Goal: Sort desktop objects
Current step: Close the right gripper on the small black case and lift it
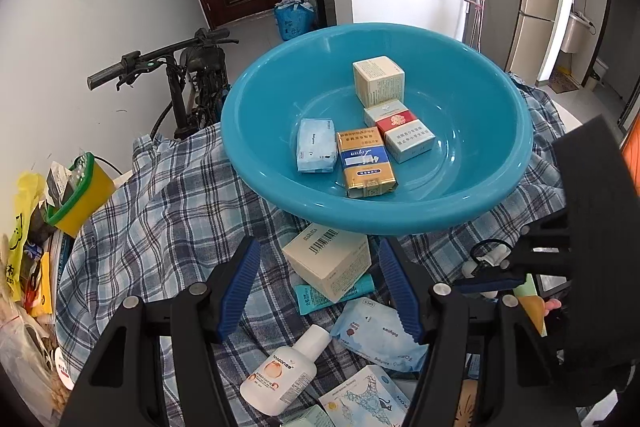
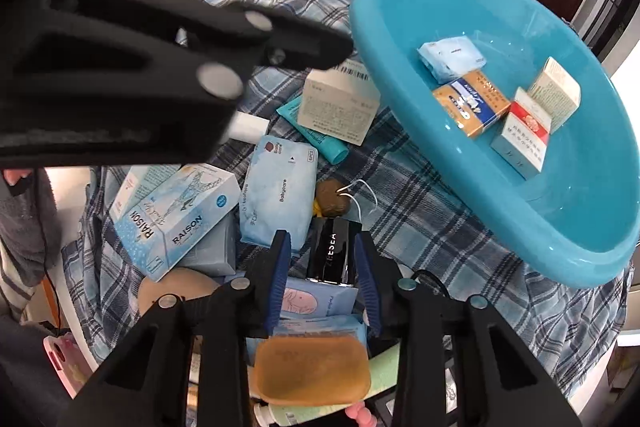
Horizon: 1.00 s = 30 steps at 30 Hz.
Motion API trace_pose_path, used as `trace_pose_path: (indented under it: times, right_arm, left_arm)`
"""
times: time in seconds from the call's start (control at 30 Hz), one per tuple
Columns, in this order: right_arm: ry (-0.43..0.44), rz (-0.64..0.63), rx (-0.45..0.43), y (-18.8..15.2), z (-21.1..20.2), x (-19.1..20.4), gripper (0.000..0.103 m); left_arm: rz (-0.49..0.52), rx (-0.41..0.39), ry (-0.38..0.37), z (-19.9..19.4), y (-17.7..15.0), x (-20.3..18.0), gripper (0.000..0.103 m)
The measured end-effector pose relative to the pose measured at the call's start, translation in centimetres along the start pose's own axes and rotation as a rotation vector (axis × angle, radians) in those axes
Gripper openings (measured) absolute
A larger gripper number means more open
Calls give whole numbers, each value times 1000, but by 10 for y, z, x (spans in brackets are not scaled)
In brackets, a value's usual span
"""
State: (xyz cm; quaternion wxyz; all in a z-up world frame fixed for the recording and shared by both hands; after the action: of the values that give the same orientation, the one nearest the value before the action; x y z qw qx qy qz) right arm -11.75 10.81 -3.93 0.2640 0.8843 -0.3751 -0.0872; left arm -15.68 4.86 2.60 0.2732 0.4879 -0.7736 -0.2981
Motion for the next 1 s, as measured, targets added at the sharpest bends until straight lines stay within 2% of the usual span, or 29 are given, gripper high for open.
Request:
trace_pose_path:
  times: [0.07, 0.17, 0.47, 0.57, 0.67, 0.83, 1.0]
  right_arm:
    - [24, 32, 7, 0, 9, -3, 24]
    - [12, 47, 1, -1, 12, -7, 23]
    - [-43, 20, 21, -9, 15, -5, 23]
    - [-47, 7, 20, -11, 15, -2, 28]
    - [-37, 5, 59, -8, 26, -6, 31]
    - [-84, -25, 86, -13, 34, -1, 30]
    - [-76, -54, 56, -11, 24, 10, 29]
  left_arm:
    - [8, -1, 38, 0, 0, 3, 65]
    - [-6, 7, 33, 2, 0, 9, 65]
    - [-96, 3, 76, 0, 2, 42, 65]
    - [-119, 6, 77, 0, 2, 48, 65]
    - [-132, 6, 82, 0, 2, 51, 66]
    - [-123, 4, 80, -1, 3, 47, 66]
    - [-123, -9, 82, -4, 5, 44, 66]
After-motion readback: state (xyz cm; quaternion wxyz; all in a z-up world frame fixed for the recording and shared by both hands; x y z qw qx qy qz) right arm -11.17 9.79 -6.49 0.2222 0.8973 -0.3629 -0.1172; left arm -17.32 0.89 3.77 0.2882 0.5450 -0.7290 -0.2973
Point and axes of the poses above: each gripper's, at about its wrist camera, not at the fingertips, and z roughly the way its jaws point, x to its left, y to its top, the point moved 2 cm from there along z, roughly the way its jaws point, and after that the axes turned 12 degrees about -x, right-handed, at the moved point
